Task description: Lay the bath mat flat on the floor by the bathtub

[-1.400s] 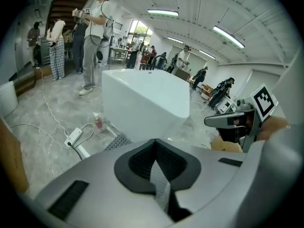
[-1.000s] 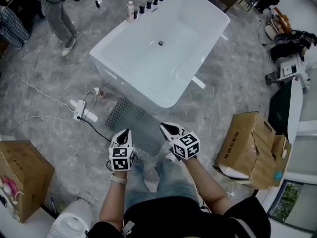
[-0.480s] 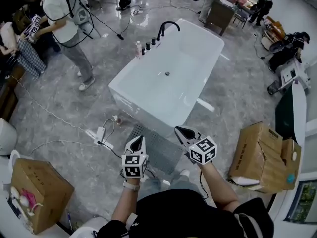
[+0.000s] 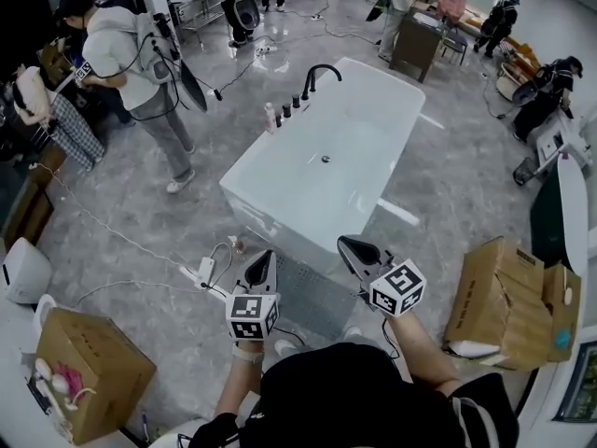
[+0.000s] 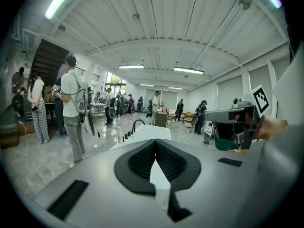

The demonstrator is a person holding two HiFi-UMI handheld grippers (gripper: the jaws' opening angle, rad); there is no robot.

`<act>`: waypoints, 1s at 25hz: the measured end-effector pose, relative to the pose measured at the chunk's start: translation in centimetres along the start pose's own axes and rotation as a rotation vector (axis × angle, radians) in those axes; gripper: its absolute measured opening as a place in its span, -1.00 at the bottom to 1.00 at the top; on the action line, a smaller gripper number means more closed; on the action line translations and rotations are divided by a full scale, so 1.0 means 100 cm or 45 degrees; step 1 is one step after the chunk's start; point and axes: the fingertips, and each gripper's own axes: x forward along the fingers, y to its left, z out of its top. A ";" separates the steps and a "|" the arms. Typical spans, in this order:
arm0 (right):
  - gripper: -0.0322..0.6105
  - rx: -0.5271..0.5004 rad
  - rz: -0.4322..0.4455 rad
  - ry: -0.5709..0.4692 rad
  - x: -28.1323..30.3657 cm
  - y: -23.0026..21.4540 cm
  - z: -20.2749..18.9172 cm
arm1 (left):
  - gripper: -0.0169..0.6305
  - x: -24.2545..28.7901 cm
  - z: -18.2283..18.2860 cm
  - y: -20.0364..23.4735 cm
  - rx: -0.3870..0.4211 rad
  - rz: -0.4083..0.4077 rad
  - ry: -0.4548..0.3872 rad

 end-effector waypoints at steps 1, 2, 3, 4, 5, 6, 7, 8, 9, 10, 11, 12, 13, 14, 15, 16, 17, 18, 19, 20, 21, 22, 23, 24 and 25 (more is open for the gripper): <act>-0.82 -0.003 0.003 -0.013 -0.003 0.002 0.003 | -0.89 -0.002 0.006 -0.003 -0.001 0.004 -0.019; -0.82 -0.006 0.002 -0.024 -0.006 0.003 0.006 | -0.89 -0.005 0.012 -0.006 0.000 0.005 -0.039; -0.82 -0.010 -0.004 -0.036 -0.009 0.003 0.008 | -0.89 -0.007 0.017 -0.009 0.004 0.003 -0.058; -0.82 -0.012 -0.011 -0.048 -0.011 0.002 0.011 | -0.89 -0.009 0.022 -0.012 0.012 -0.002 -0.076; -0.82 -0.013 -0.016 -0.058 -0.014 0.001 0.013 | -0.89 -0.010 0.027 -0.016 0.024 -0.005 -0.089; -0.82 -0.013 -0.017 -0.065 -0.016 0.001 0.015 | -0.89 -0.011 0.031 -0.019 0.038 -0.007 -0.098; -0.82 -0.015 -0.016 -0.070 -0.019 0.001 0.016 | -0.89 -0.012 0.034 -0.021 0.050 -0.008 -0.104; -0.82 -0.019 -0.013 -0.073 -0.021 0.001 0.016 | -0.89 -0.012 0.036 -0.024 0.059 -0.007 -0.107; -0.82 -0.022 -0.009 -0.075 -0.023 0.002 0.016 | -0.89 -0.013 0.037 -0.026 0.064 -0.006 -0.108; -0.82 -0.024 -0.006 -0.078 -0.026 0.003 0.016 | -0.89 -0.014 0.038 -0.028 0.066 -0.005 -0.108; -0.82 -0.026 -0.001 -0.081 -0.028 0.004 0.015 | -0.89 -0.015 0.039 -0.030 0.069 -0.005 -0.107; -0.82 -0.030 0.004 -0.083 -0.031 0.004 0.015 | -0.89 -0.015 0.040 -0.032 0.072 -0.003 -0.108; -0.82 -0.035 0.007 -0.082 -0.032 0.004 0.014 | -0.89 -0.016 0.041 -0.034 0.075 0.001 -0.110; -0.82 -0.040 0.009 -0.081 -0.034 0.004 0.014 | -0.89 -0.016 0.043 -0.035 0.078 0.006 -0.113; -0.82 -0.043 0.010 -0.082 -0.036 0.003 0.014 | -0.89 -0.016 0.044 -0.036 0.080 0.013 -0.116; -0.82 -0.044 0.012 -0.085 -0.037 0.003 0.015 | -0.89 -0.017 0.044 -0.037 0.081 0.020 -0.119; -0.82 -0.044 0.017 -0.091 -0.039 0.003 0.016 | -0.89 -0.018 0.045 -0.038 0.080 0.028 -0.121; -0.82 -0.045 0.021 -0.096 -0.040 0.003 0.017 | -0.89 -0.018 0.044 -0.039 0.077 0.034 -0.121; -0.82 -0.048 0.025 -0.101 -0.042 0.002 0.018 | -0.89 -0.018 0.044 -0.040 0.074 0.039 -0.120; -0.82 -0.052 0.026 -0.103 -0.044 0.002 0.018 | -0.89 -0.018 0.043 -0.041 0.071 0.042 -0.116; -0.82 -0.054 0.026 -0.101 -0.046 0.001 0.017 | -0.89 -0.018 0.041 -0.043 0.070 0.043 -0.109; -0.82 -0.052 0.024 -0.098 -0.049 0.000 0.016 | -0.89 -0.018 0.039 -0.045 0.072 0.043 -0.102; -0.82 -0.047 0.023 -0.095 -0.051 -0.002 0.015 | -0.89 -0.017 0.038 -0.048 0.077 0.043 -0.094; -0.82 -0.042 0.020 -0.093 -0.054 -0.004 0.014 | -0.89 -0.017 0.037 -0.051 0.081 0.042 -0.088; -0.82 -0.041 0.018 -0.091 -0.056 -0.006 0.012 | -0.89 -0.016 0.037 -0.053 0.085 0.043 -0.083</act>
